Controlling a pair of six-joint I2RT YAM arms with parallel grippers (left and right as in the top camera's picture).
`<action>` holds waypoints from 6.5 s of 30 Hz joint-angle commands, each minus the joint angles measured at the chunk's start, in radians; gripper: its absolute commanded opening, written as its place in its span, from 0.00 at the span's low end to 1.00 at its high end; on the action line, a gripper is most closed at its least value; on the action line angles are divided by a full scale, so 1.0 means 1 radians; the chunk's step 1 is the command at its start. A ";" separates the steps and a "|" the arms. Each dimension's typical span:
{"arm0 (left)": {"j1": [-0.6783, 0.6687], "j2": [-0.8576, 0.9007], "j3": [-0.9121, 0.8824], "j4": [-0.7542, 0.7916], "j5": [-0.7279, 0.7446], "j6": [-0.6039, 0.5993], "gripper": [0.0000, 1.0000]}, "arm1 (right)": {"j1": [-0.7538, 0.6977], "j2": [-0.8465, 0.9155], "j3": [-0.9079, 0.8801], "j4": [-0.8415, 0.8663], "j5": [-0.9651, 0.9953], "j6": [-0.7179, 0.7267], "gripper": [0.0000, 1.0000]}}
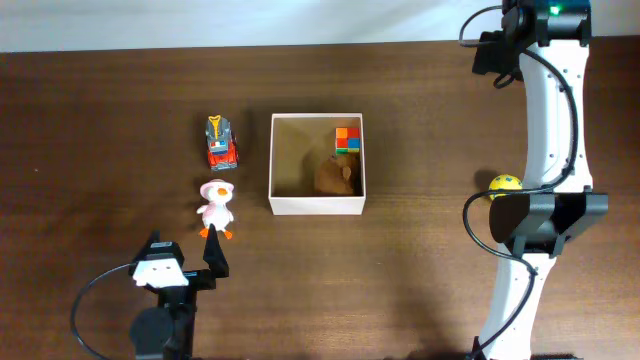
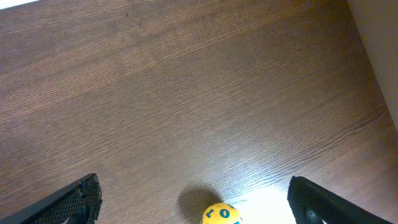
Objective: Pack container
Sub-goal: 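Raise the right gripper and move it toward the yellow ball, then move the left gripper over the red toy fire truck, then lower the left gripper and grasp the fire truck, then lift the fire truck and carry it over the box with the left gripper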
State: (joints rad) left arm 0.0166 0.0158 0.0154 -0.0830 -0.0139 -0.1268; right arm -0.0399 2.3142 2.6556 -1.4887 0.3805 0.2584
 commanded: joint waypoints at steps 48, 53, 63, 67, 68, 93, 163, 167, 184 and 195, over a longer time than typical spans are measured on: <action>0.003 1.815 1.853 -0.698 0.177 0.053 0.99 | -0.006 -0.023 0.018 0.000 0.005 0.010 0.99; -0.022 1.923 1.853 -0.695 0.174 0.048 0.99 | -0.006 -0.023 0.018 0.000 0.005 0.010 0.99; -0.034 2.060 1.854 -0.739 0.106 0.008 0.99 | -0.006 -0.023 0.018 0.000 0.005 0.010 0.99; -0.034 2.089 1.853 -0.760 0.077 0.008 0.99 | -0.006 -0.023 0.018 0.000 0.005 0.010 0.99; -0.034 2.098 1.853 -0.764 0.077 0.008 0.99 | -0.006 -0.023 0.018 0.000 0.005 0.010 0.99; -0.034 2.285 1.851 -0.806 0.076 -0.018 0.99 | -0.006 -0.023 0.018 0.000 0.005 0.010 0.99; -0.282 2.329 2.534 -1.458 0.077 -0.048 0.60 | -0.006 -0.023 0.018 0.000 0.005 0.010 0.99; -0.336 2.329 2.528 -1.501 0.077 -0.066 0.61 | -0.006 -0.023 0.018 0.000 0.005 0.010 0.99; -0.435 2.332 2.347 -1.432 0.076 -0.145 0.61 | -0.006 -0.023 0.018 0.000 0.005 0.010 0.99; -0.431 2.333 2.244 -1.292 0.068 -0.175 0.61 | -0.006 -0.023 0.018 0.000 0.005 0.010 0.99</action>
State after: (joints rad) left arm -0.4187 2.3478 2.2734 -1.3983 0.0628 -0.2855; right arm -0.0399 2.3142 2.6556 -1.4891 0.3767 0.2584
